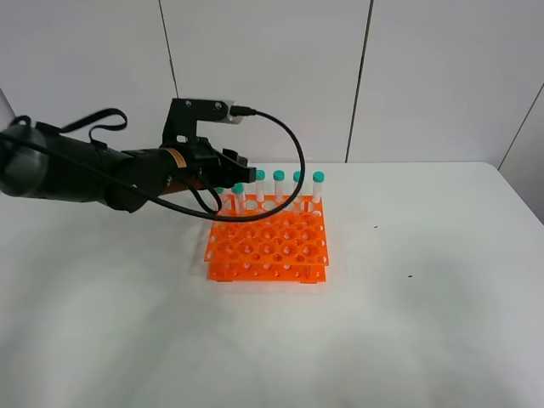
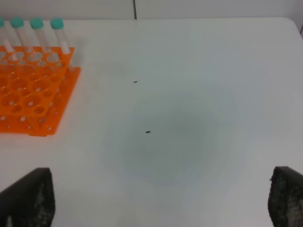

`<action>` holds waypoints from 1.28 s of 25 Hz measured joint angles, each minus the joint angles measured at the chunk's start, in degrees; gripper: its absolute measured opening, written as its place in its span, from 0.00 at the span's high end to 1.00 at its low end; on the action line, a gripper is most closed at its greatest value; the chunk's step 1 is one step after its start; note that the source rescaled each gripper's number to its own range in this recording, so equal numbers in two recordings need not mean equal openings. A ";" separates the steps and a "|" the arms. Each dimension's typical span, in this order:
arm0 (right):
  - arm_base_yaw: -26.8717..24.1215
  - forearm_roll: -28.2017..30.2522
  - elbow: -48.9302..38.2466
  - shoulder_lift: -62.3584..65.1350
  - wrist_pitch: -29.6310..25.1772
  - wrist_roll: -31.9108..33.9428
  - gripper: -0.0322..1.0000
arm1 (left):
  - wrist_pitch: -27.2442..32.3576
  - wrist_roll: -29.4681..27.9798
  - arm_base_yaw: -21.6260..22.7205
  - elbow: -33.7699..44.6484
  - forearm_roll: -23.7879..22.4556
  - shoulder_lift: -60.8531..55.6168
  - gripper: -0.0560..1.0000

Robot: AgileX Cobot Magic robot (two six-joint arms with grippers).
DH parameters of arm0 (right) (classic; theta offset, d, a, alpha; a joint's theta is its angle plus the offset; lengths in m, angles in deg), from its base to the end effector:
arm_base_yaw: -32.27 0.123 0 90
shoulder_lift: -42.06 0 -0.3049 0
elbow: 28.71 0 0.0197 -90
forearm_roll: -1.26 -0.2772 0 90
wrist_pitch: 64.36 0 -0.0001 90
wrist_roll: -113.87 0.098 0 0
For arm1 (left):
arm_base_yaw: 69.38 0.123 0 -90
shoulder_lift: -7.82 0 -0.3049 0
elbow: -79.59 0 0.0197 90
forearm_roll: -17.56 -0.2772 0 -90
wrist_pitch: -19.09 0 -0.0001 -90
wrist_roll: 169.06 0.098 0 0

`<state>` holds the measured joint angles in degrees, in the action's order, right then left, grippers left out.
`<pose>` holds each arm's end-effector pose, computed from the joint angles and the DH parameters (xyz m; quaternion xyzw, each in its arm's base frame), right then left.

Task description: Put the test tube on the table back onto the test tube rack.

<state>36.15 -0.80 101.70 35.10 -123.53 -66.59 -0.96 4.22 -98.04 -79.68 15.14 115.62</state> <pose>0.0058 0.0034 0.2866 -0.0325 0.8460 0.0338 0.5311 0.3637 -0.2004 0.2249 0.1743 0.7926 -0.1721 0.5584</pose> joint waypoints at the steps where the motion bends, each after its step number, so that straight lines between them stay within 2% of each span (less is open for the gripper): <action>1: 0.00 0.00 0.00 0.00 0.00 0.00 0.00 | 3.16 -0.06 0.00 0.00 0.00 -2.13 0.46; 4: 0.00 0.00 0.00 0.00 0.00 0.00 0.00 | 12.56 -0.06 0.00 0.00 0.00 -7.59 0.40; 7: 0.00 0.00 0.00 0.00 0.00 0.00 0.00 | 23.29 -0.06 0.00 -0.22 0.00 -10.82 0.23; 9: 0.00 0.00 0.00 0.00 0.00 0.00 0.00 | 32.06 -0.06 0.00 -1.49 0.00 -11.21 0.18; 13: 0.00 0.00 0.00 0.00 0.00 0.00 0.00 | 46.97 0.06 1.27 -6.83 0.27 -8.26 0.16; 16: 0.00 0.00 0.00 0.00 0.00 0.00 0.00 | 59.33 3.34 3.55 -13.67 1.24 -3.61 0.16; 19: 0.00 0.00 0.00 0.00 0.00 0.00 0.00 | 68.41 6.26 6.54 -20.26 2.42 1.02 0.16; 23: 0.00 0.00 0.00 0.00 0.00 0.00 0.00 | 74.16 6.72 11.46 -25.26 2.86 6.57 0.16; 32: 0.00 0.00 0.00 0.00 0.00 0.00 0.00 | 77.46 6.72 21.93 -25.67 2.86 8.95 0.16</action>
<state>36.15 -0.80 101.70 35.10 -123.53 -66.59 76.50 10.94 -76.11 -105.35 18.01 124.57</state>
